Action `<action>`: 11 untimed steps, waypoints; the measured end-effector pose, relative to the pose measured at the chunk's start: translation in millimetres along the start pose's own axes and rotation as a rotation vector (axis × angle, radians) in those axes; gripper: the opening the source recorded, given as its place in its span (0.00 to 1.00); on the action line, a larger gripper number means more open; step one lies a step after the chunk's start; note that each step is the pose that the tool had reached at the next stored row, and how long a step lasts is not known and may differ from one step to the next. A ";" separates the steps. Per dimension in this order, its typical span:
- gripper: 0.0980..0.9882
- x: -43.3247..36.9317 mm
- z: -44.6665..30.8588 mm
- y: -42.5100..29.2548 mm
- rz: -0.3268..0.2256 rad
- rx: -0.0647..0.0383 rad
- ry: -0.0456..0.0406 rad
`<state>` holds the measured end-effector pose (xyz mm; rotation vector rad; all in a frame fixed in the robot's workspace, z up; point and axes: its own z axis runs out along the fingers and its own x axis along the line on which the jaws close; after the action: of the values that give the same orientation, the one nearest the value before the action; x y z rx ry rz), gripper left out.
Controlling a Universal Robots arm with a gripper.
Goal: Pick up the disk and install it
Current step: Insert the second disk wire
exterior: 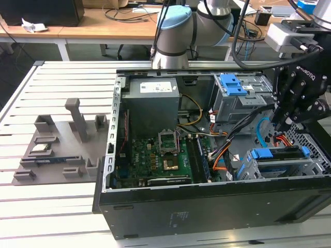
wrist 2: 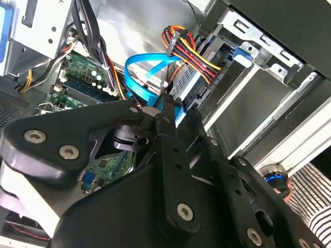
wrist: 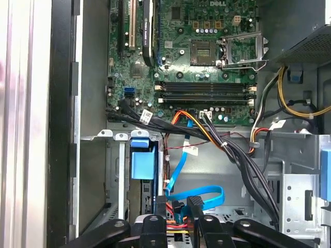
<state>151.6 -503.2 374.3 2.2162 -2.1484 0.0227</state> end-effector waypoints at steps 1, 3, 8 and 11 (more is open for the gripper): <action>0.23 0.0 0.0 0.0 0.000 0.000 -0.0001; 0.14 0.0 0.1 0.0 0.000 0.000 -0.0001; 0.07 0.0 0.1 0.0 -0.001 0.000 -0.0001; 0.07 12.6 1.9 0.4 -0.001 0.000 -0.0002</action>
<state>151.6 -515.9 373.1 2.2172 -2.1476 0.0224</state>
